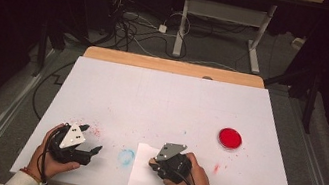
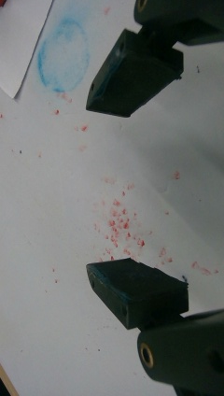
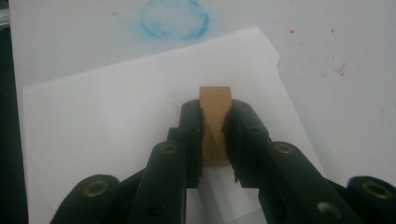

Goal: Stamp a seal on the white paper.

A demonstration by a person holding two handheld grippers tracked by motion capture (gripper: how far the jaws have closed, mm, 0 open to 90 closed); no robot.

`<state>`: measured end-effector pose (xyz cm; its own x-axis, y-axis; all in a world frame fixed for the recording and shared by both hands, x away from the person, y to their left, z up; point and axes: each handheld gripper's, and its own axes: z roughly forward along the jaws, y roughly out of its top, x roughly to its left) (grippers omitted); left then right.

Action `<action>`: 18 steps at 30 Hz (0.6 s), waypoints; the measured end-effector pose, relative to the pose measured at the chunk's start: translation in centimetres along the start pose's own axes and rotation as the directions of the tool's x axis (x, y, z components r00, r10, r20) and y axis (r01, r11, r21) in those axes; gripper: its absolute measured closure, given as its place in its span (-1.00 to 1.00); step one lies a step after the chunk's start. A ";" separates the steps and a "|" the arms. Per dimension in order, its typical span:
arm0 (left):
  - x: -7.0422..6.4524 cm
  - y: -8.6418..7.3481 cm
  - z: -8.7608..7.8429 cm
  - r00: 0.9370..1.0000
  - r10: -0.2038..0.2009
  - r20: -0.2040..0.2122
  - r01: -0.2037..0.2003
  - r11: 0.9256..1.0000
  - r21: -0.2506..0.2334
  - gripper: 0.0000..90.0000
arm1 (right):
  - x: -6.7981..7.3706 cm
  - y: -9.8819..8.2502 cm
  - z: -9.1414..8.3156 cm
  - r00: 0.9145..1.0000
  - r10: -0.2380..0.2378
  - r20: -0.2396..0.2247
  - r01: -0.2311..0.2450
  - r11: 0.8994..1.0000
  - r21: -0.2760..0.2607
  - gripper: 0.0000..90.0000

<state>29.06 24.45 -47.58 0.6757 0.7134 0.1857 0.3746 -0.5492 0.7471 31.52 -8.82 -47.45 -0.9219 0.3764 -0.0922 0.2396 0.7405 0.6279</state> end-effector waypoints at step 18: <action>0.4 -0.1 0.2 1.000 -0.018 0.010 0.018 1.000 -0.002 -0.58 | -0.1 -0.1 0.1 1.000 0.012 -0.009 -0.012 1.000 -0.006 0.69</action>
<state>29.45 24.65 -47.73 0.6752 0.7189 0.1653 0.3858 -0.5352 0.7514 31.63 -8.89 -47.54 -0.9216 0.3803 -0.0772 0.2491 0.7324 0.6336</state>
